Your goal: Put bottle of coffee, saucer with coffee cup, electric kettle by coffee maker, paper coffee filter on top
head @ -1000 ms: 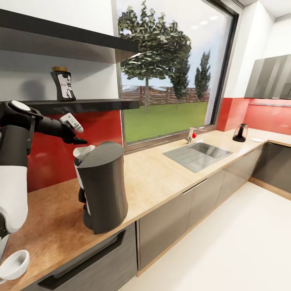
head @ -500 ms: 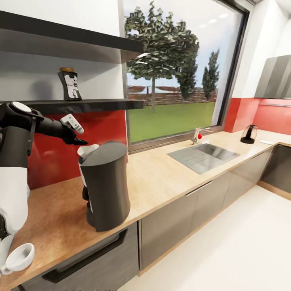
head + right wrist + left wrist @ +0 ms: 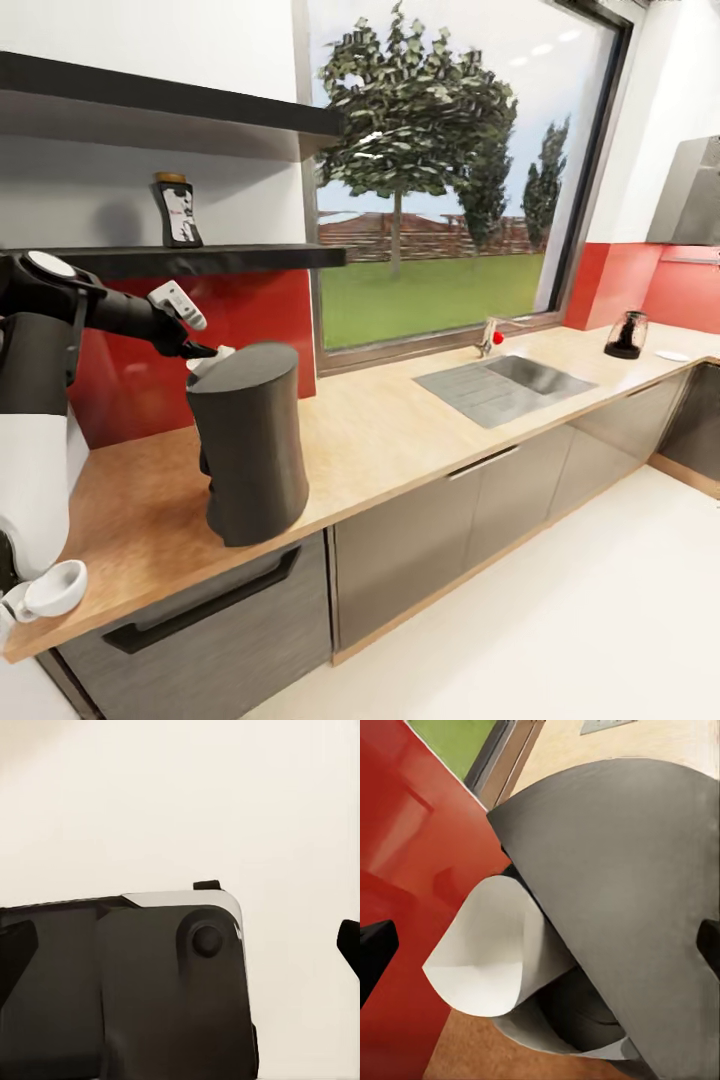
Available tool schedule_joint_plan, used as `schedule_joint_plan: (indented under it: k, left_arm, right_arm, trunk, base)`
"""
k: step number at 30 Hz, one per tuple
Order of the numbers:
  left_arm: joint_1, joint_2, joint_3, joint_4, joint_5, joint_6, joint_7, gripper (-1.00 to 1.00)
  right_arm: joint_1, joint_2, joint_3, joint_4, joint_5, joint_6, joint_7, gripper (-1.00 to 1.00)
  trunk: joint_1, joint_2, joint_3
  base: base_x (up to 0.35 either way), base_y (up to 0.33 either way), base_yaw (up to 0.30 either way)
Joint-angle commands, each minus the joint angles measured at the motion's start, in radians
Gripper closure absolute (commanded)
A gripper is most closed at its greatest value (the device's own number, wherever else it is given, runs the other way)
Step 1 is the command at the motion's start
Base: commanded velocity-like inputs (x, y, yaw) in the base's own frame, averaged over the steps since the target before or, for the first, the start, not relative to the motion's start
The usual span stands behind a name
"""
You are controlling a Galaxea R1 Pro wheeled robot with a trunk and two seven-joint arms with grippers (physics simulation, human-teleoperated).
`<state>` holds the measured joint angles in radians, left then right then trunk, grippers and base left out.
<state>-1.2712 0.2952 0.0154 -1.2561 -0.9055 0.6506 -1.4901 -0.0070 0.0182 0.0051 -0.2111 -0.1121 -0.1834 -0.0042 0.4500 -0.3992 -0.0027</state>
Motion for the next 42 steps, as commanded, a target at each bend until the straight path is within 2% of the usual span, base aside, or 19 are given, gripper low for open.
schedule_joint_plan:
  k: [1,11,15,17,19,23,27,34,39,42]
  left_arm:
    - [-0.001,0.0,0.002,-0.004,-0.008,0.011,-0.009,-1.0]
    - [0.002,0.008,0.005,-0.014,-0.007,0.009,-0.01,-1.0]
    - [0.01,0.012,0.037,-0.013,-0.008,0.008,-0.009,-1.0]
    - [0.017,0.014,0.082,-0.013,-0.009,0.007,-0.008,-1.0]
    - [0.028,0.013,0.145,-0.013,-0.008,0.005,-0.003,-1.0]
    - [0.085,0.012,0.258,-0.015,-0.002,0.003,0.014,-1.0]
    - [0.149,0.008,0.319,-0.031,0.028,0.002,0.018,-1.0]
    - [0.253,-0.011,0.335,-0.059,0.106,-0.06,0.045,-1.0]
    - [0.323,-0.038,0.336,-0.061,0.151,-0.073,0.098,-1.0]
    - [0.351,-0.045,0.337,-0.061,0.174,-0.078,0.111,-1.0]
  right_arm:
    - [0.0,0.0,0.001,0.001,-0.009,-0.004,0.0,-1.0]
    - [-0.001,0.0,0.001,0.002,-0.009,-0.004,0.0,-1.0]
    - [0.0,0.0,0.001,0.002,-0.009,-0.004,0.0,-1.0]
    - [0.0,0.0,0.001,0.002,-0.009,-0.004,0.0,-1.0]
    - [-0.001,0.0,0.001,0.002,-0.009,-0.004,0.0,-1.0]
    - [-0.001,0.0,0.001,0.002,-0.009,-0.004,0.0,-1.0]
    - [-0.001,0.0,0.001,0.002,-0.009,-0.004,0.0,-1.0]
    - [-0.001,0.0,0.002,0.002,-0.009,-0.004,0.0,-1.0]
    - [-0.001,0.0,0.003,0.002,-0.009,-0.005,0.0,-1.0]
    - [0.0,0.0,0.003,0.002,-0.009,-0.005,0.0,-1.0]
  trunk:
    - [0.0,-0.001,-0.001]
    - [0.0,-0.001,-0.001]
    - [0.0,-0.001,-0.001]
    - [0.0,-0.001,-0.001]
    - [0.0,-0.001,-0.001]
    - [0.0,-0.001,-0.001]
    - [0.0,-0.001,-0.001]
    - [0.0,-0.001,-0.001]
    - [0.0,-0.001,-0.001]
    - [0.0,-0.001,-0.001]
  base:
    - [-0.234,-0.205,0.003]
    - [-0.166,-0.121,0.106]
    - [-0.014,-0.009,0.263]
    - [-0.004,-0.003,0.273]
    - [-0.002,-0.001,0.275]
    - [0.0,0.0,0.276]
    - [0.0,0.0,0.251]
    - [0.0,0.0,0.05]
    - [0.0,0.0,0.004]
    - [0.0,0.0,0.0]
